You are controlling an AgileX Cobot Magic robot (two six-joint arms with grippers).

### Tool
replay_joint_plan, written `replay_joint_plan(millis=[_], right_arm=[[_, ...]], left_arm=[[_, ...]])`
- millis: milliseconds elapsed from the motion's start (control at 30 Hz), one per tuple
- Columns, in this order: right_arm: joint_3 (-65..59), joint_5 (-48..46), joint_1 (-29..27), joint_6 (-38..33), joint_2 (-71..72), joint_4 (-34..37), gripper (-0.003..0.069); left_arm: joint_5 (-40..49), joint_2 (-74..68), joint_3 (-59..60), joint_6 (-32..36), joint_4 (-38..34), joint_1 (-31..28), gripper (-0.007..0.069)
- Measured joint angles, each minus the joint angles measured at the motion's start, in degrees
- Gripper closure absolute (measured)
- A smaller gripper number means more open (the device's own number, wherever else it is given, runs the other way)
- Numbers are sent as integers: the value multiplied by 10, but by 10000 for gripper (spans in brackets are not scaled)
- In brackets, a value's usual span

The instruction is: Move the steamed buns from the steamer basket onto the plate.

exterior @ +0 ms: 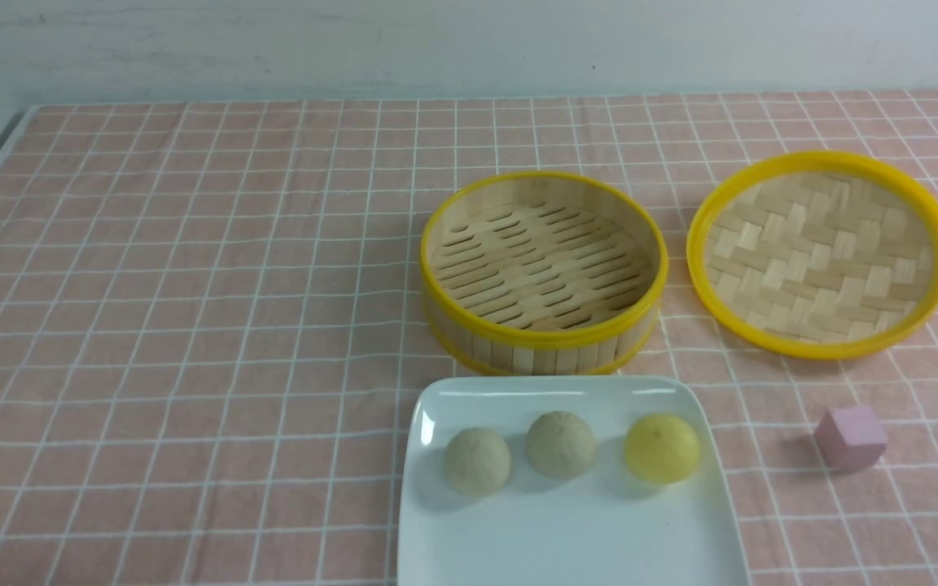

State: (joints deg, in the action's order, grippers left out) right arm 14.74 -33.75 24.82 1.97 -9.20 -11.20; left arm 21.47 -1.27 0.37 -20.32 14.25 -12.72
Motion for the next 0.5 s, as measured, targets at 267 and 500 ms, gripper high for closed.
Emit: replay_joint_plan(millis=[267,500], right_arm=[[0,0,0,0,0,0,420],[0,-1,0,0,0,0,420]], left_arm=[[31,19,3,0,-1,0,130],[20,20,6,0,-8,0,130]])
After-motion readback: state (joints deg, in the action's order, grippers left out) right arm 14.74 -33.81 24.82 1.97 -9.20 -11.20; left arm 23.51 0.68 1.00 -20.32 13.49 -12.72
